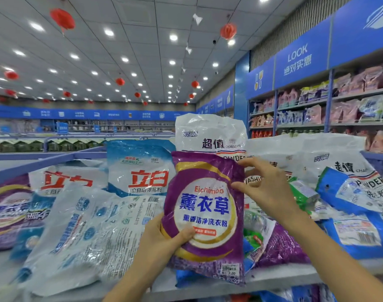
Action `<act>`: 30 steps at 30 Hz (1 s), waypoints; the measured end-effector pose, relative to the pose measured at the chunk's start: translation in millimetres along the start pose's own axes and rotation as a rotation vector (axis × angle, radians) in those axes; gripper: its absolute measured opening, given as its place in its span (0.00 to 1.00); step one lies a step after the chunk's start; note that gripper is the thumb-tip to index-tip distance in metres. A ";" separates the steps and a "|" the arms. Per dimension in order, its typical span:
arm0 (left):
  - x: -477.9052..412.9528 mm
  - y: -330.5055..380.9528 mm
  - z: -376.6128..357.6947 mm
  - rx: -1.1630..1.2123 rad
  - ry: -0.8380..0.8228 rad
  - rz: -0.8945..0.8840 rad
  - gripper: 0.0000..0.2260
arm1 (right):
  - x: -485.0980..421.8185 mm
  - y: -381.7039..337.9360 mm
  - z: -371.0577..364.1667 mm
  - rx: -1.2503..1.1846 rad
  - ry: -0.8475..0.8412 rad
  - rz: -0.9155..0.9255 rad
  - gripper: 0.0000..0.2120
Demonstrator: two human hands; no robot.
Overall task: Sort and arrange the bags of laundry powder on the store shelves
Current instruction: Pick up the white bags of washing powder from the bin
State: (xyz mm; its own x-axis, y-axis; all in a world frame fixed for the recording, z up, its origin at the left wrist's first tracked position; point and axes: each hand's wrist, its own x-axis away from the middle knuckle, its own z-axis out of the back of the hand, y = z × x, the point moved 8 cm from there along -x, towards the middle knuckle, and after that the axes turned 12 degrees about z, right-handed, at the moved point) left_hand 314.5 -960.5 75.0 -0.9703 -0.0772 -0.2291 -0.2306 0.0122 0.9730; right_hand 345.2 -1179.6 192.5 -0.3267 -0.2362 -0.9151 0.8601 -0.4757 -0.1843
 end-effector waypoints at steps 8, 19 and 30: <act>37.0 -1.5 14.5 -0.025 0.035 -0.004 0.19 | 13.2 -36.2 0.0 0.141 0.127 0.204 0.05; 68.0 -8.0 22.1 -0.184 0.224 -0.009 0.19 | -10.5 -34.2 30.0 -0.029 -0.158 -0.035 0.07; 106.8 2.0 -39.9 -0.146 0.152 -0.040 0.19 | 7.7 -96.3 3.3 0.083 -0.407 0.196 0.17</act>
State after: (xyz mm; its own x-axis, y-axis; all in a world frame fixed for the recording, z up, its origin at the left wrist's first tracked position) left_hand 213.3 -1008.5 53.6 -0.9361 -0.2246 -0.2708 -0.2447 -0.1374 0.9598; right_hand 258.5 -1138.4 204.4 -0.3030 -0.6344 -0.7111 0.8922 -0.4511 0.0223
